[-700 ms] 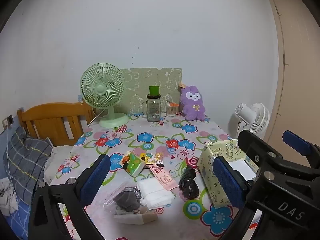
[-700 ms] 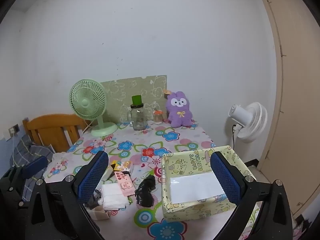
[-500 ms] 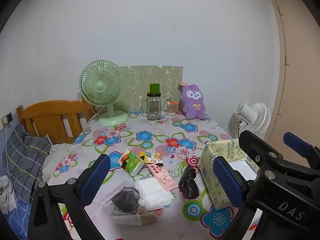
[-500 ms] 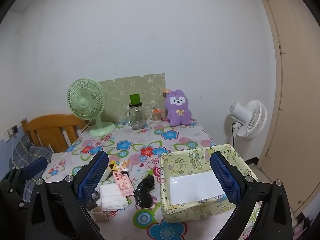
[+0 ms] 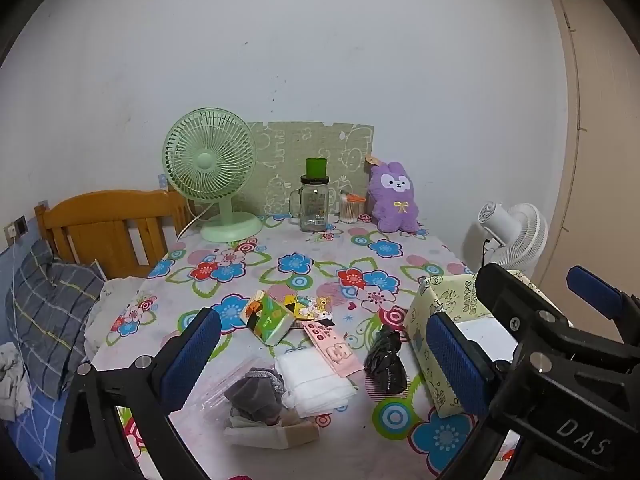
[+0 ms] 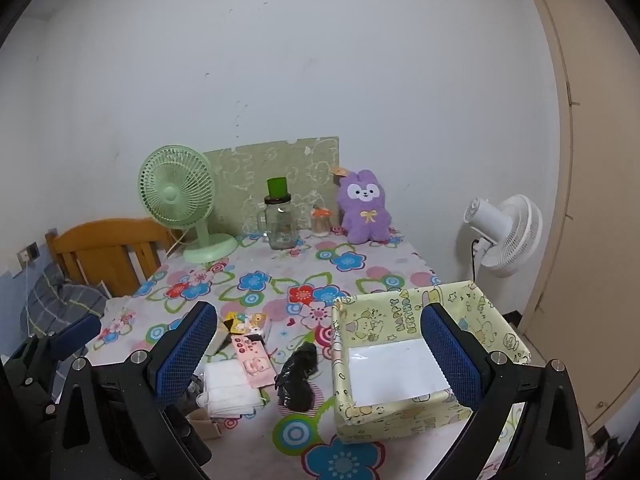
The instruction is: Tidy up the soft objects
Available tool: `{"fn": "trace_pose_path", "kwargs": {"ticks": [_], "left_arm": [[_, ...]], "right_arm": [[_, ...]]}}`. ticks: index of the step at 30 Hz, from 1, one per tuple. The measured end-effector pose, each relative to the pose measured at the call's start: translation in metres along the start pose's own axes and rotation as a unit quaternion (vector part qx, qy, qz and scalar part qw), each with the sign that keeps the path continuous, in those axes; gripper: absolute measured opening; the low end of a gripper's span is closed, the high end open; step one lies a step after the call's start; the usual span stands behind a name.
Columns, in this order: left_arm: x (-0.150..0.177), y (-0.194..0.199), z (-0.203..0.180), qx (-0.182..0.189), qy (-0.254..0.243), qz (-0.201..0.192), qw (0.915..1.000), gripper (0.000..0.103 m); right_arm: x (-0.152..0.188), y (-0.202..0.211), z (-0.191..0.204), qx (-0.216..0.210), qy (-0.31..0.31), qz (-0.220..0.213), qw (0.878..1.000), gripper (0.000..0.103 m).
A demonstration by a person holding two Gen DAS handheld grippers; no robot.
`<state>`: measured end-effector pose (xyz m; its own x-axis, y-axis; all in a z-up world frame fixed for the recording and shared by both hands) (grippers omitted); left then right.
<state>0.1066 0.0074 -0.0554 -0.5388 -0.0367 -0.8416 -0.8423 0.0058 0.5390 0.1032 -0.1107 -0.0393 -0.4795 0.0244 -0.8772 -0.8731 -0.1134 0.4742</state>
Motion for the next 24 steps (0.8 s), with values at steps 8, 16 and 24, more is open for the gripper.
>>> {"fn": "trace_pose_path", "kwargs": {"ticks": [8, 16, 24], "left_arm": [[-0.0004, -0.0039, 0.0019, 0.001, 0.002, 0.003, 1.0000, 0.103], [0.0001, -0.0048, 0.0043, -0.001, 0.003, 0.000, 1.0000, 0.103], [-0.0010, -0.0046, 0.0053, 0.000, 0.003, -0.001, 1.0000, 0.103]], "right_arm": [[0.0001, 0.0016, 0.0054, -0.003, 0.008, -0.002, 1.000, 0.103], [0.0004, 0.0018, 0.0063, 0.001, 0.009, -0.001, 1.000, 0.103], [-0.0002, 0.0027, 0.0071, 0.002, 0.011, -0.001, 1.000, 0.103]]}}
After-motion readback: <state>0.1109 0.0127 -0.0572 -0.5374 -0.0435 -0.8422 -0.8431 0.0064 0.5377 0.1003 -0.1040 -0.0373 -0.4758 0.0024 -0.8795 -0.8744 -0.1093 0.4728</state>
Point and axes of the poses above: each gripper's, at about its wrist camera, not at the fingertips, and y roughly against the way its jaws point, z to its left, x to its underside, the point moved 10 cm from there along -y, roughly the way its jaws point, and after that the axes turned 6 degrees about z, right-handed, at the moved point
